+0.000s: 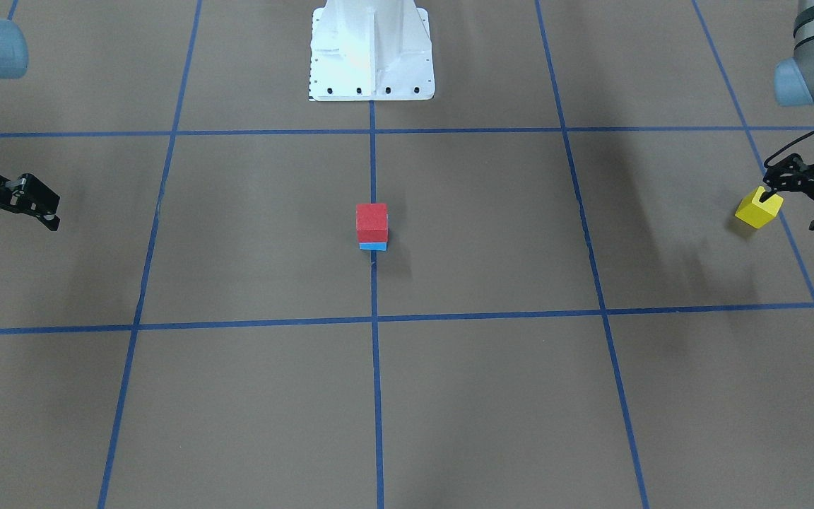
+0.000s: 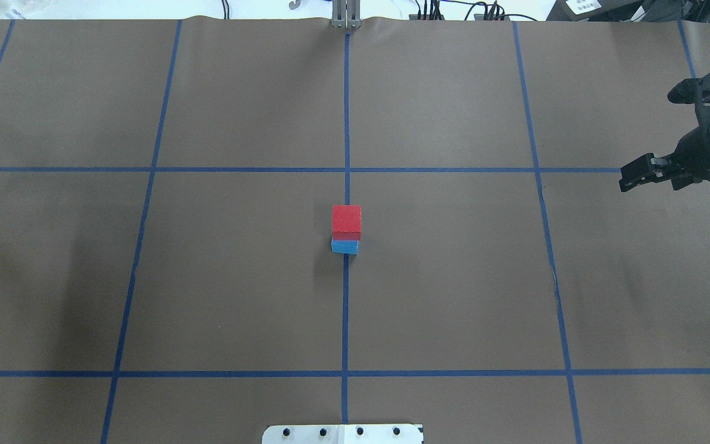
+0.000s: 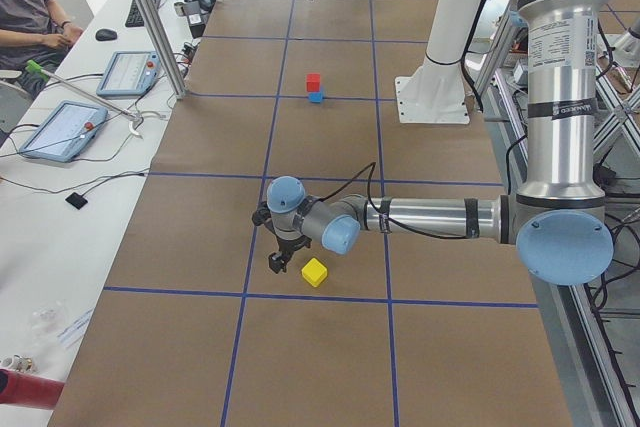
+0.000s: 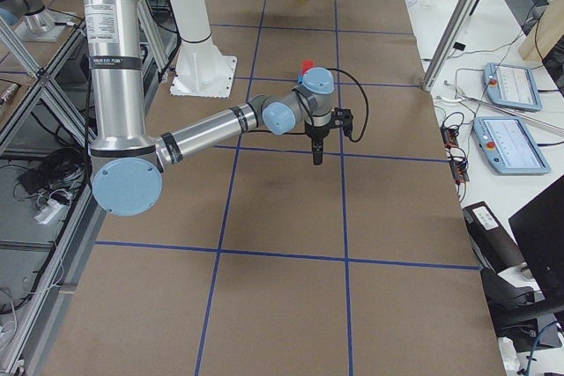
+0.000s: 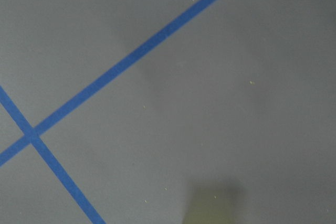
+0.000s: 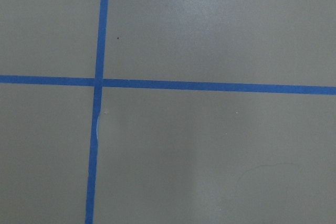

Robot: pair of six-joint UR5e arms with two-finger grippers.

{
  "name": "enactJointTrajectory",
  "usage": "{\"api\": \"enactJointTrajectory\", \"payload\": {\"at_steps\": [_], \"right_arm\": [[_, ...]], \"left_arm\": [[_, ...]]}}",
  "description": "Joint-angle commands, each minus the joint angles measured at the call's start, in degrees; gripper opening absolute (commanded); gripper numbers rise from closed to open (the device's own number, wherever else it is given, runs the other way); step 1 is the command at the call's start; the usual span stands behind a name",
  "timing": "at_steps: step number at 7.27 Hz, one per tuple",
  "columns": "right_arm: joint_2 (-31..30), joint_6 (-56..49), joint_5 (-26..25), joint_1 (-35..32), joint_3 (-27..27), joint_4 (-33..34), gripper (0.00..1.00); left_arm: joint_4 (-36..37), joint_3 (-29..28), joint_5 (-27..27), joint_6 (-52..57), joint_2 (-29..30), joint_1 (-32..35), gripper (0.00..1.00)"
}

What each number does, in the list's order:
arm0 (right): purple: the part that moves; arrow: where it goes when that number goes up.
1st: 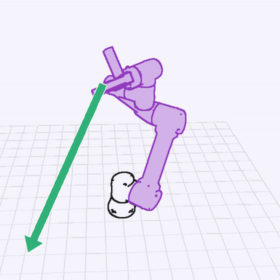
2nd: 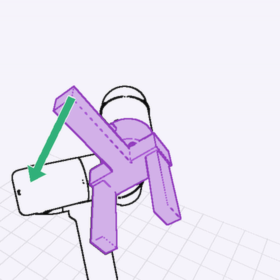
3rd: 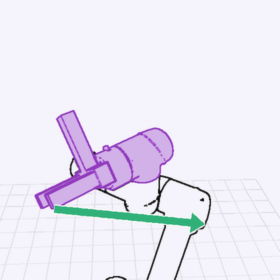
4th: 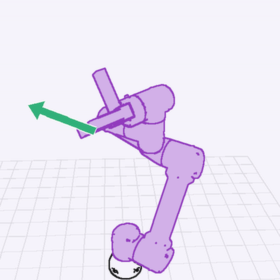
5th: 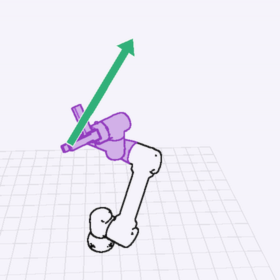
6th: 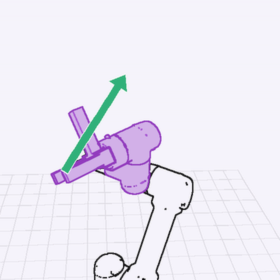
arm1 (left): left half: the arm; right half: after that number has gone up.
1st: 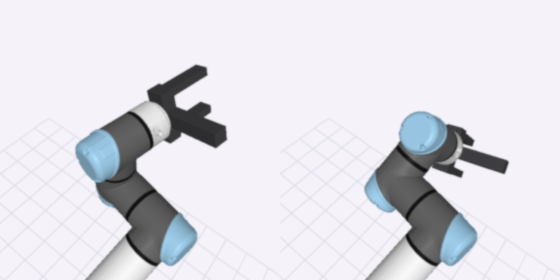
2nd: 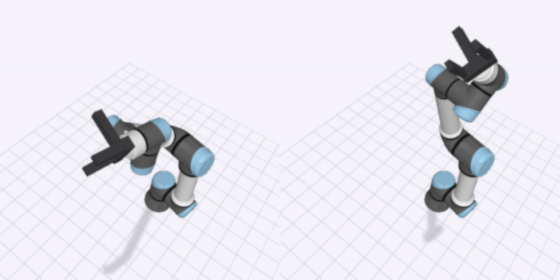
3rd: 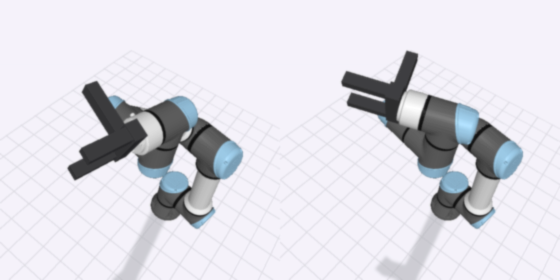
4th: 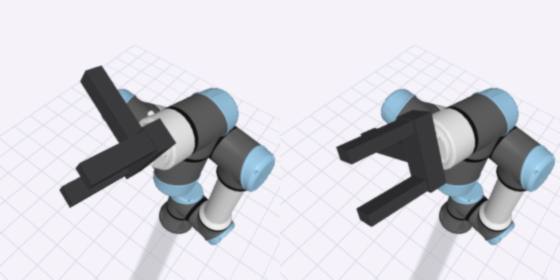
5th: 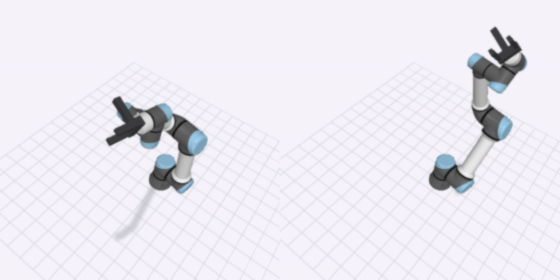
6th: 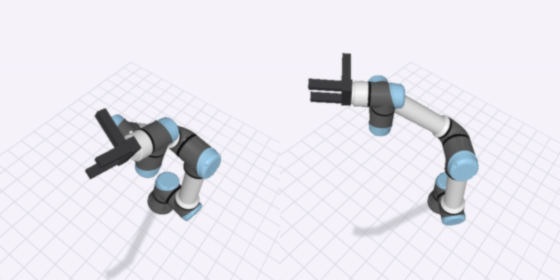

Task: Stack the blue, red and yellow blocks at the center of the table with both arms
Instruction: 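Lower the left gripper onto the yellow cube and grasp it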

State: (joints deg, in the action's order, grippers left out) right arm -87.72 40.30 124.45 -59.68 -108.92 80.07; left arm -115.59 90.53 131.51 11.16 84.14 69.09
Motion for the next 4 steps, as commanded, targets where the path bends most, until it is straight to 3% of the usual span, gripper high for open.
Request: {"api": "enactJointTrajectory", "payload": {"at_steps": [1,4], "right_arm": [[0.09,0.13,0.00,0.01,-0.06,-0.09,1.00],[0.27,0.40,0.00,0.01,-0.59,-0.09,1.00]], "left_arm": [[-0.07,0.17,-0.29,0.18,-1.61,-0.53,1.00],[-0.07,-0.45,-0.29,0.00,-1.78,-2.28,1.00]]}}
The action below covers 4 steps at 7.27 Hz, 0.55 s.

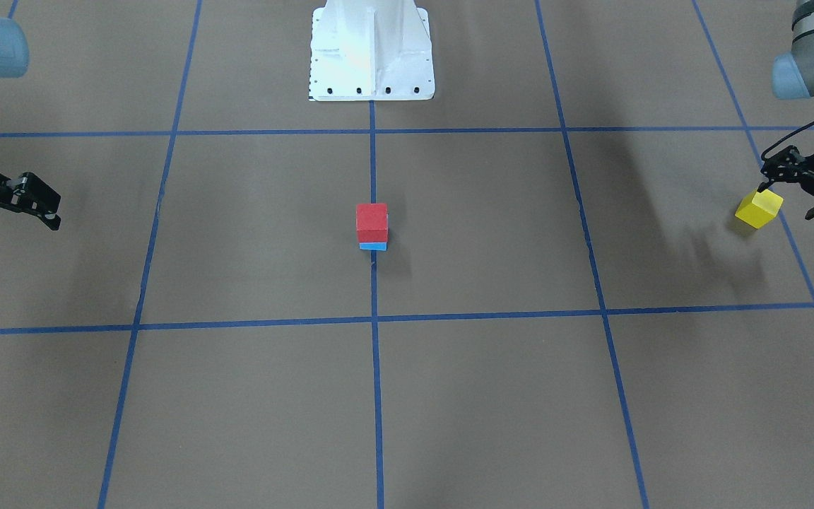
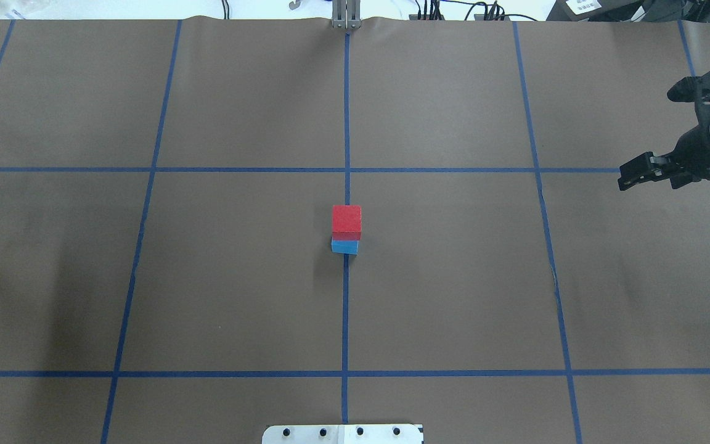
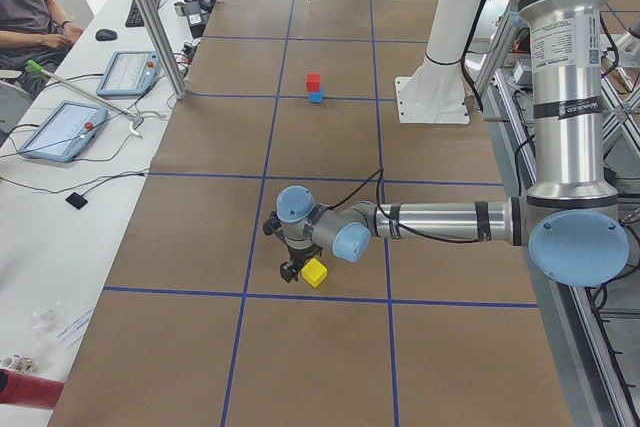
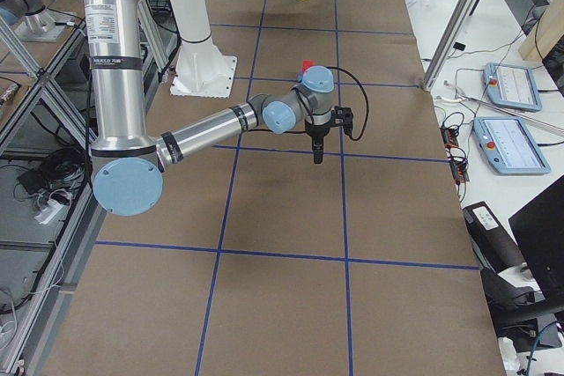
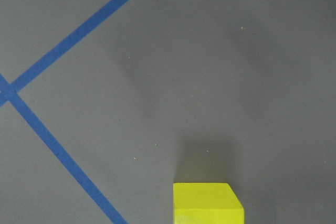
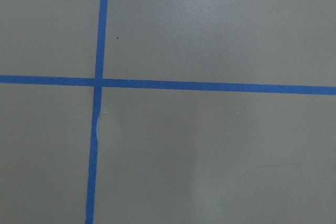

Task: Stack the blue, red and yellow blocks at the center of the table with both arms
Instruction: 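Lower the left gripper onto the yellow cube and grasp it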

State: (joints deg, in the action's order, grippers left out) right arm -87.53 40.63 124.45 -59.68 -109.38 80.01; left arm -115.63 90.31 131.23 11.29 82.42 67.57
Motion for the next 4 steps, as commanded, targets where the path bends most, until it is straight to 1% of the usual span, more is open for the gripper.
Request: {"api": "enactJointTrajectory", "payload": {"at_steps": [1,4], "right_arm": [[0.08,0.06,0.00,0.00,-0.13,0.06,1.00],[0.08,0.15,0.00,0.00,-0.22,-0.02,1.00]], "left_arm": [[-0.12,-0.75,-0.01,-0.04,-0.06,-1.12,1.00],[-0.29,-1.37,-0.01,-1.45,-0.06,-2.87,1.00]]}}
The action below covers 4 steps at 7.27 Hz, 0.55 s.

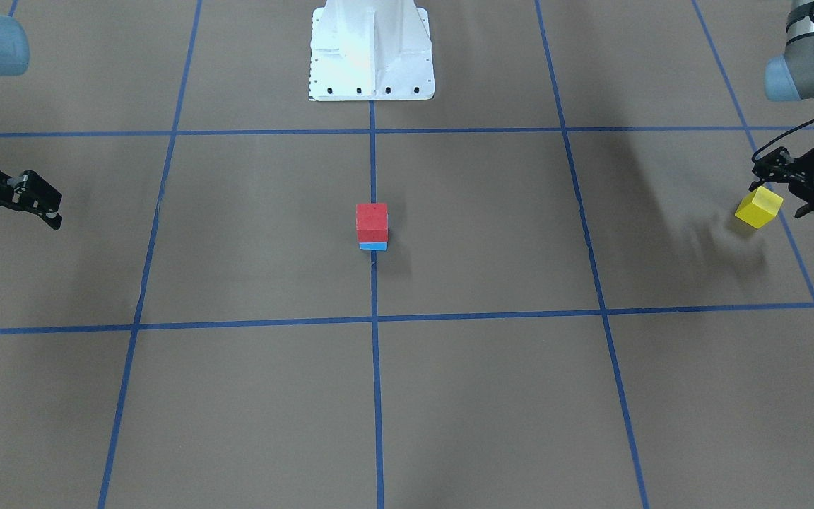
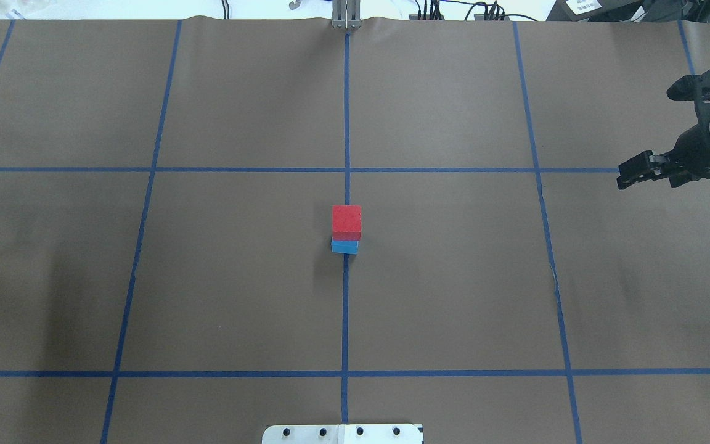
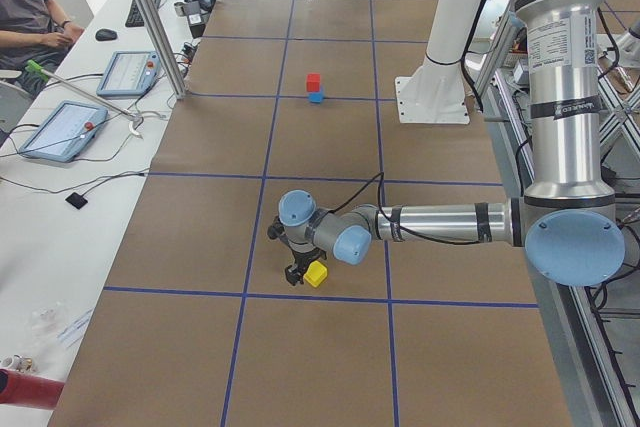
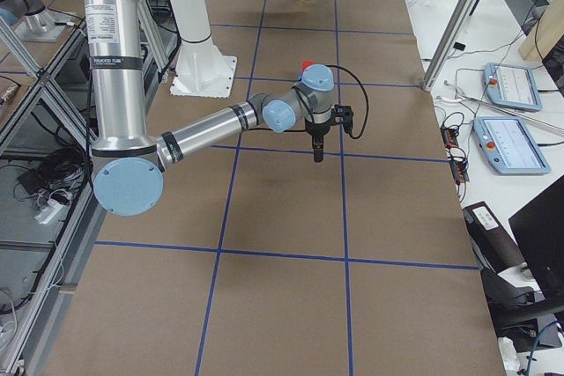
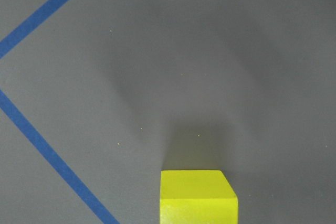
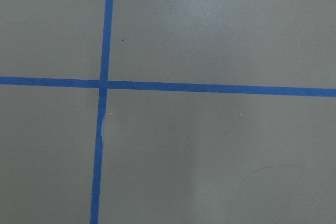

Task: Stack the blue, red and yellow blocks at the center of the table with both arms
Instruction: 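Lower the left gripper onto the yellow cube and grasp it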

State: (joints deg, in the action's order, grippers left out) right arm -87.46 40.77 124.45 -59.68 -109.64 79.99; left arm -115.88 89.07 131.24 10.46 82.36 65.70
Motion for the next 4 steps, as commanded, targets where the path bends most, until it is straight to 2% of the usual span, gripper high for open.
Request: {"api": "enactJointTrajectory", "payload": {"at_steps": [1,4], "right_arm": [[0.00,-0.07,0.00,0.00,0.30,-0.01,1.00],[0.00,-0.07,0.00,0.00,0.48,0.08,1.00]], "left_arm": [[-0.05,-0.30,-0.11,-0.88,0.00,-1.70,1.00],[-1.01,-1.52,-0.99,-0.97,0.08,-2.85,1.00]]}}
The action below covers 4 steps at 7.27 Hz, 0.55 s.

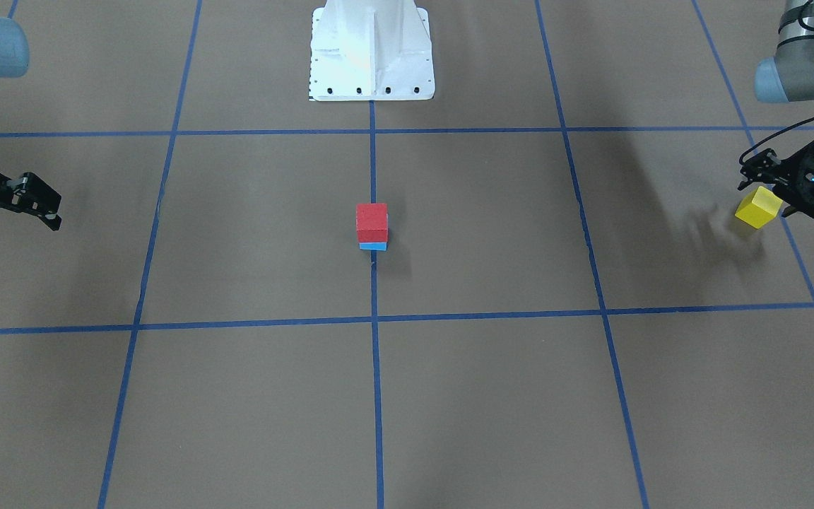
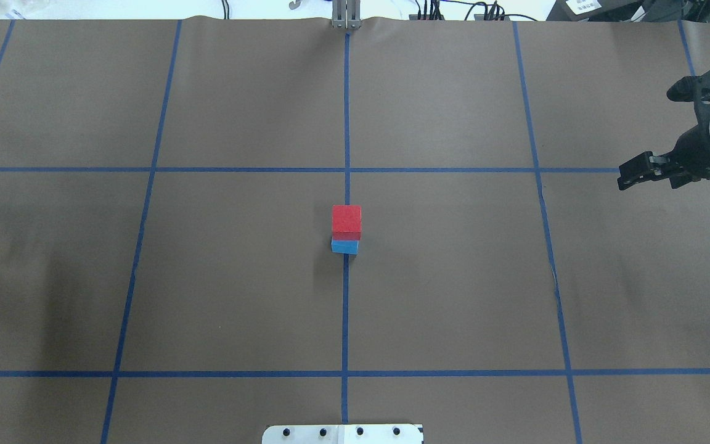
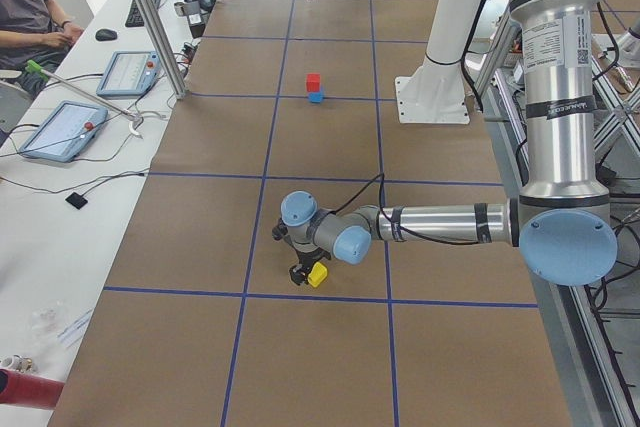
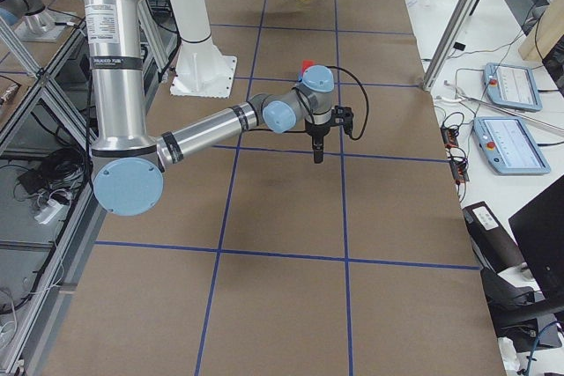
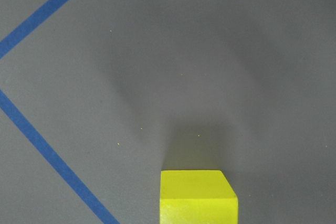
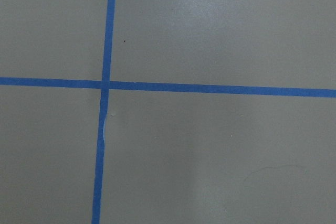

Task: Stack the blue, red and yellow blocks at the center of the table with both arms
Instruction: 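Lower the left gripper onto the yellow cube and grasp it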

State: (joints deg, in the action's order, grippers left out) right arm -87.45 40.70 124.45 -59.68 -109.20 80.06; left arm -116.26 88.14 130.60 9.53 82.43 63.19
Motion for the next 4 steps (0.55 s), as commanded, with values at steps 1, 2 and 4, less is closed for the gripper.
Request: {"api": "enactJointTrajectory", "payload": {"at_steps": [1,2,4], "right_arm": [[0.00,0.00,0.00,0.00,0.13,0.01,1.00],[0.00,0.00,0.00,0.00,0.13,0.01,1.00],[0.00,0.00,0.00,0.00,0.22,0.01,1.00]], "left_arm": [[-1.94,-1.82,-0.34,-0.12,0.36,-0.61,1.00],[-2.74,-2.09,-0.34,-1.00,0.54,-0.61,0.99],[-3.36,-2.00,-0.34,-2.40,0.63,-1.57,0.64]]}}
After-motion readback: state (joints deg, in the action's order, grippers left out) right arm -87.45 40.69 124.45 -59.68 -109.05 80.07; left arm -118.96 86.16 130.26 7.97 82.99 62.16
